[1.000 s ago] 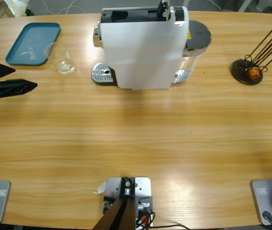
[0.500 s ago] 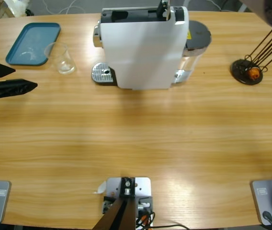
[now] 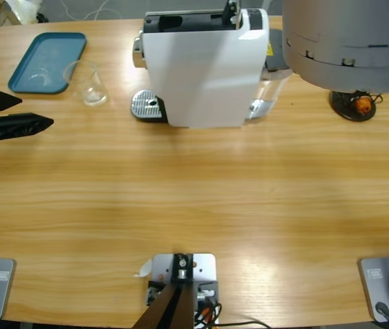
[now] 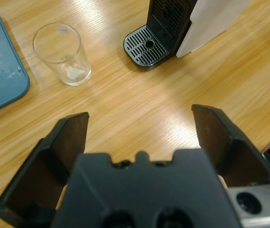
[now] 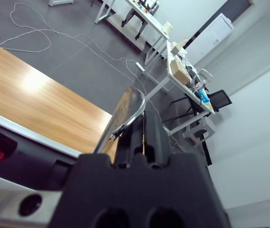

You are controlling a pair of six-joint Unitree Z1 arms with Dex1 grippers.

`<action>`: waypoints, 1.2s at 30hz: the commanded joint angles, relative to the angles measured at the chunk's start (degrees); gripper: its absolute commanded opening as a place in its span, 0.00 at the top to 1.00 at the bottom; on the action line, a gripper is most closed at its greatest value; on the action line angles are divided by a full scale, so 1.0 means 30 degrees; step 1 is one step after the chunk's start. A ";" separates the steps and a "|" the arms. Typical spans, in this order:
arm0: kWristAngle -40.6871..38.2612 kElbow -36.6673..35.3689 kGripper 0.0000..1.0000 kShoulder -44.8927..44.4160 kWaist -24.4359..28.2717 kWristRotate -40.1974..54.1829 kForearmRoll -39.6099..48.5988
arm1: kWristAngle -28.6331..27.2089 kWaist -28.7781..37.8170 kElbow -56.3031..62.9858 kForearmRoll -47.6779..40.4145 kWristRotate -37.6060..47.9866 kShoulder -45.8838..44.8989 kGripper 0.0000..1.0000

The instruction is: Pour coffee

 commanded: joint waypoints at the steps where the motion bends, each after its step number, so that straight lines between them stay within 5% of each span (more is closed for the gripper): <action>1: -0.0182 0.0528 0.06 0.0647 -0.0138 0.0127 -0.0140 | 0.1162 0.0278 -0.0604 -0.0112 -0.0344 0.2397 1.00; 36: -0.0159 0.0528 0.06 0.0735 -0.0138 0.0127 -0.0111 | 0.4637 0.0881 -0.1025 0.1604 0.3863 0.5632 1.00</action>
